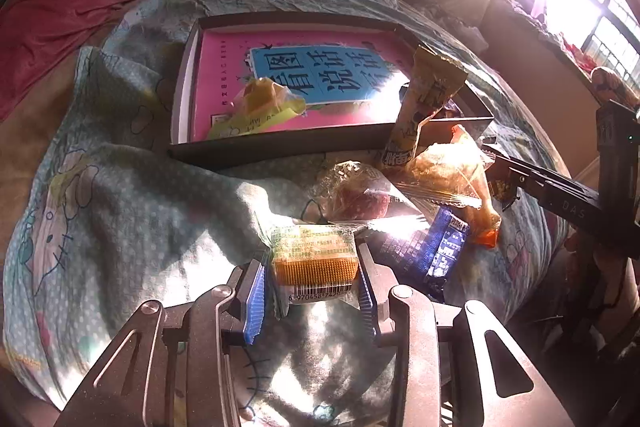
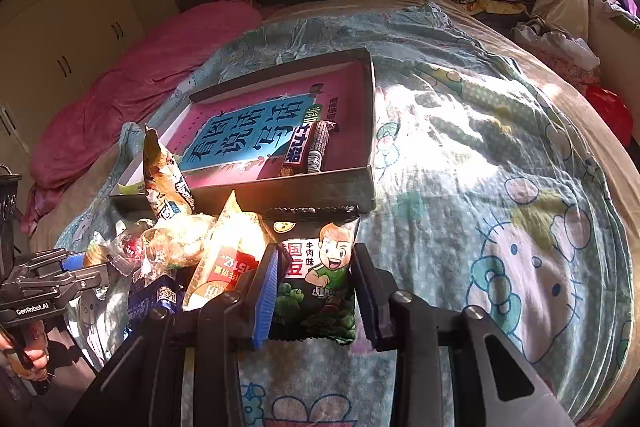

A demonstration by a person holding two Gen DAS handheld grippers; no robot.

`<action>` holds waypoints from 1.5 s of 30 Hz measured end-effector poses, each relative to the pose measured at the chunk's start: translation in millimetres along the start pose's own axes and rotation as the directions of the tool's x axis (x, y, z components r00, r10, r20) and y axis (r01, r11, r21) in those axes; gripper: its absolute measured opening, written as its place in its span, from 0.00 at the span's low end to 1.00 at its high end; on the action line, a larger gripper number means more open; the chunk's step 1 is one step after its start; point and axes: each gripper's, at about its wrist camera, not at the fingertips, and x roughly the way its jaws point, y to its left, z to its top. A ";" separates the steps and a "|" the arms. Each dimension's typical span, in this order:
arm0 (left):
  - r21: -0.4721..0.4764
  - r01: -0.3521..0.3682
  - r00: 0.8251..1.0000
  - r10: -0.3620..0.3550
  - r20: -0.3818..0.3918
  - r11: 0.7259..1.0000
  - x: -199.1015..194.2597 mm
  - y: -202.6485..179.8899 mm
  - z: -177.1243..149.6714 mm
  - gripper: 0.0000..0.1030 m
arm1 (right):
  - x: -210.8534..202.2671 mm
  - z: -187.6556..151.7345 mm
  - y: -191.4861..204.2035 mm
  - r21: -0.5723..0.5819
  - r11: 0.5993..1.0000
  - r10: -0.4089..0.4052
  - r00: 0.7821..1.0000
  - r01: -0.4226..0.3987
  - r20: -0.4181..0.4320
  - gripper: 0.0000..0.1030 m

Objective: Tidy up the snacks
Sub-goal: 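Grasp the orange cake packet with the left tool while the right tool grasps the green bean bag, then carry the cake packet over the tray with the left tool while the right tool carries the bean bag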

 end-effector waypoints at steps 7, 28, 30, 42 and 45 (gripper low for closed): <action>-0.048 0.009 0.998 -0.005 0.070 0.999 -15.3 12.9 7.3 0.39 | -5.7 2.6 3.7 -0.003 1.000 0.003 1.000 -0.002 0.016 0.35; -0.107 -0.001 0.985 0.020 0.172 0.994 -32.5 37.5 27.5 0.39 | -25.1 26.1 18.1 -0.022 1.000 0.013 0.995 -0.011 0.099 0.35; -0.104 -0.004 0.984 0.023 0.177 0.995 -32.3 37.4 28.9 0.39 | -24.7 28.2 19.1 -0.027 1.000 0.013 0.995 -0.010 0.104 0.35; -0.084 0.004 0.985 0.011 0.175 0.997 -25.4 31.9 37.3 0.39 | -24.2 41.5 17.8 -0.026 1.000 0.014 0.991 -0.011 0.132 0.35; -0.084 0.003 0.984 0.012 0.177 0.996 -23.2 31.5 39.8 0.39 | -23.9 43.8 18.6 -0.029 1.000 0.014 0.991 -0.010 0.137 0.35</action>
